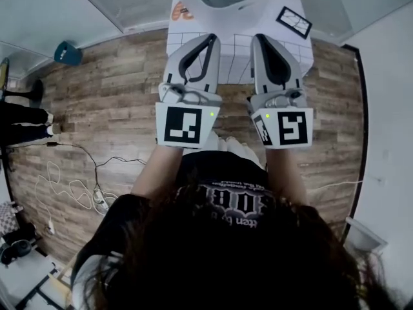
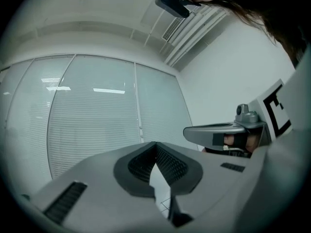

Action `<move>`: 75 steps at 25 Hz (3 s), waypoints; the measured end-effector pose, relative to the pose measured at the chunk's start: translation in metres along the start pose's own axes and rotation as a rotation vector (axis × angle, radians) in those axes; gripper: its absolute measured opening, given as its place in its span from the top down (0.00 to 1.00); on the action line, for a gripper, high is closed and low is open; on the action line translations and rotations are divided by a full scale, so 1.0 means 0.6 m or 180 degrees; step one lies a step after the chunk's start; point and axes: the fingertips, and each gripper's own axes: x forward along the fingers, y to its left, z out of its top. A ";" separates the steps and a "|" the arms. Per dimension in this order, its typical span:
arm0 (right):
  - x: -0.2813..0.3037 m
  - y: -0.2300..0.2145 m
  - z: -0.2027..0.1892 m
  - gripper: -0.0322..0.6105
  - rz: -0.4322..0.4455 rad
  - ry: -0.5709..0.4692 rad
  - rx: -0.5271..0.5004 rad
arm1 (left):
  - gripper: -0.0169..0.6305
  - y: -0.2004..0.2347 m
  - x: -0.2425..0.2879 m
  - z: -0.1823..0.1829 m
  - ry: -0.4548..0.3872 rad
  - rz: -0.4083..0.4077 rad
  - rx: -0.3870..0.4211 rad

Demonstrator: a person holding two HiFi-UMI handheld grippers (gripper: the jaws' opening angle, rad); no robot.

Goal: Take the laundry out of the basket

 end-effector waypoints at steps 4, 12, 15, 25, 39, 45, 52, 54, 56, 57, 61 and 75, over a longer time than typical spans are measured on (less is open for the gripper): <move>0.003 -0.005 -0.008 0.91 0.0088 0.0021 0.0097 | 0.97 0.003 0.003 -0.010 0.0075 -0.0099 -0.0030; 0.034 -0.030 -0.017 0.91 0.0036 0.0020 0.0084 | 0.97 0.040 0.034 -0.017 0.0106 -0.0151 -0.0022; 0.058 -0.036 -0.020 0.91 0.0025 0.0041 0.0079 | 0.97 0.055 0.058 -0.018 0.0083 -0.0194 -0.0026; 0.171 -0.073 -0.035 0.91 -0.0077 0.0063 0.0000 | 0.97 0.128 0.162 -0.035 0.0036 -0.0366 -0.0140; 0.305 -0.126 -0.050 0.91 -0.0370 -0.0012 -0.0060 | 0.97 0.232 0.293 -0.050 0.0000 -0.0611 -0.0077; 0.332 -0.152 -0.053 0.91 -0.0407 -0.0021 -0.0040 | 0.97 0.234 0.332 -0.058 0.0041 -0.0710 -0.0041; 0.370 -0.189 -0.064 0.91 -0.0296 -0.0023 0.0002 | 0.97 0.234 0.387 -0.072 0.0142 -0.0693 0.0015; 0.383 -0.201 -0.069 0.91 -0.0244 -0.0022 0.0019 | 0.97 0.233 0.406 -0.076 0.0162 -0.0684 0.0049; 0.394 -0.213 -0.074 0.91 -0.0195 -0.0018 0.0043 | 0.97 0.232 0.424 -0.078 0.0177 -0.0660 0.0061; 0.399 -0.220 -0.077 0.91 -0.0172 -0.0018 0.0056 | 0.97 0.231 0.431 -0.080 0.0188 -0.0644 0.0058; 0.414 -0.245 -0.088 0.91 -0.0089 -0.0027 0.0096 | 0.97 0.227 0.458 -0.091 0.0240 -0.0596 0.0079; 0.453 -0.278 -0.106 0.91 0.0054 -0.0004 0.0209 | 0.97 0.213 0.519 -0.113 0.0486 -0.1003 0.0555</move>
